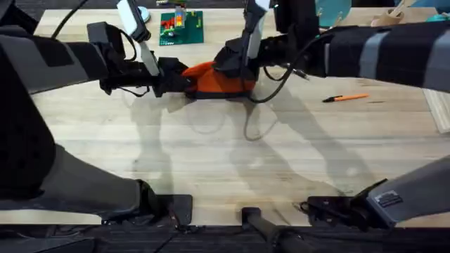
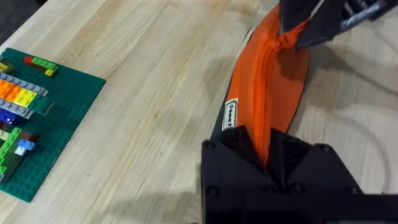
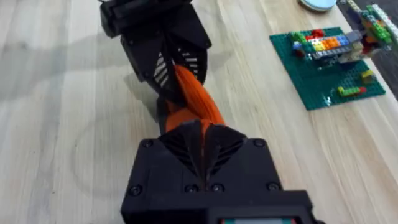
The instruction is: Unzip the bag, pick up the pens from the table one at a time and place them inside, then zip the bag closed.
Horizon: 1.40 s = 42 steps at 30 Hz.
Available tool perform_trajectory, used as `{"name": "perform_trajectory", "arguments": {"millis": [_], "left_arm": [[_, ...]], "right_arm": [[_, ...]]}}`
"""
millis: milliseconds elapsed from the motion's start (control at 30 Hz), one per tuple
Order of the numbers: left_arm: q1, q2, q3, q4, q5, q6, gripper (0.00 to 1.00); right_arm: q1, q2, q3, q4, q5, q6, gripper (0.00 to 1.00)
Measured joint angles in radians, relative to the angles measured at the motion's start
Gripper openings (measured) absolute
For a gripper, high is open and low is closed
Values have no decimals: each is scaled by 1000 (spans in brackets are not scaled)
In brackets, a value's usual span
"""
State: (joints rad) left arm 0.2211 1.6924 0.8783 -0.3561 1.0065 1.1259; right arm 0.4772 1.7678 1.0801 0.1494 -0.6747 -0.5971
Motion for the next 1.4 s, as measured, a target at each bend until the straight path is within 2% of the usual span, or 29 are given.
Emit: {"name": "perform_trajectory", "arguments": {"millis": [533,867,1100,1200,1333,1400], "left_arm": [[0,0,0,-2,3,0,42],[0,0,0,-3,3,0,42],[0,0,0,-3,3,0,42],[0,0,0,-3,3,0,42],[0,0,0,-3,2,0,42],[0,0,0,-2,2,0,42]], "right_arm": [[65,29,0,92,25,52,31],[128,87,0,209,32,77,30],[127,89,0,216,32,123,33],[120,89,0,217,23,162,120],[105,88,0,219,6,223,133],[97,88,0,224,-3,252,191]]}}
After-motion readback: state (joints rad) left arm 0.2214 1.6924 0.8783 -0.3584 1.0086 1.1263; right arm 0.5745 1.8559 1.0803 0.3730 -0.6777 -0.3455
